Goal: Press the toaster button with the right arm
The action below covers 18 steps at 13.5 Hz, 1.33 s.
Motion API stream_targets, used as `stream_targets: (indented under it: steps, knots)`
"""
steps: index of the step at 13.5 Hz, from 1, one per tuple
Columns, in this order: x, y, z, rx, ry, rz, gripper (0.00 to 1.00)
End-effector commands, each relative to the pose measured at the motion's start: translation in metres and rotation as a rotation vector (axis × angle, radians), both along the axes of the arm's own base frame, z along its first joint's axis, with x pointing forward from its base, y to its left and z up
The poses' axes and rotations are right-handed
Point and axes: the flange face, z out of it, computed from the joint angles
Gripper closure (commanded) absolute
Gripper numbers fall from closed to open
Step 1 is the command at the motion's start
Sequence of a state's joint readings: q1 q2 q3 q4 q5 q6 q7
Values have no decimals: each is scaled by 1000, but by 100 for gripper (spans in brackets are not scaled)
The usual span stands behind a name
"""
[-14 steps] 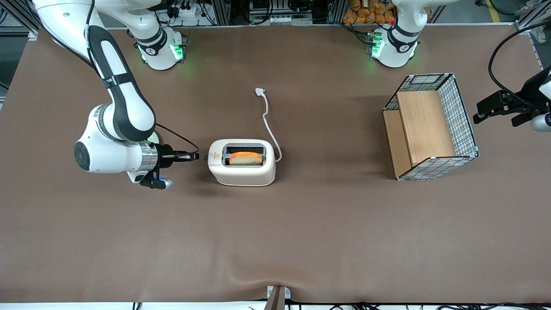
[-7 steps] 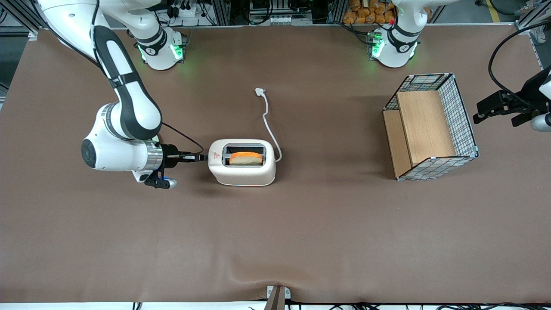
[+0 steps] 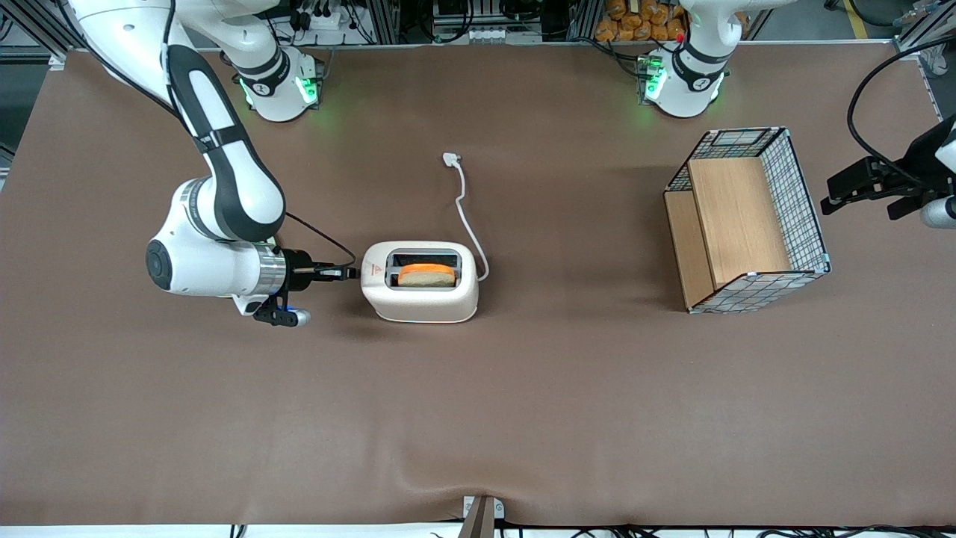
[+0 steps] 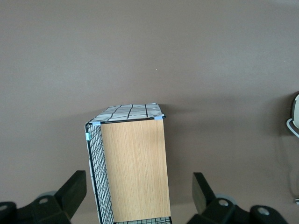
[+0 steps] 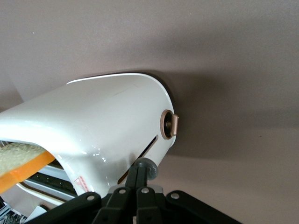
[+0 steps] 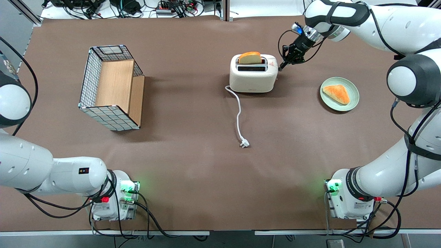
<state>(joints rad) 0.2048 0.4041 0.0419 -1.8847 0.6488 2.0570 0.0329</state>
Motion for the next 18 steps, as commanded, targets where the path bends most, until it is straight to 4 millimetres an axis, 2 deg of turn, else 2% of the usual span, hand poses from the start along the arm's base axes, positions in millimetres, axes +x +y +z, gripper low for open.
stream_targets:
  steps: [1, 14, 18]
  knots:
    - [-8, 7, -6, 3, -14, -20, 100]
    - [-13, 9, -29, -20, -29, -19, 100]
    - [-18, 5, -43, -32, -49, -13, 100]
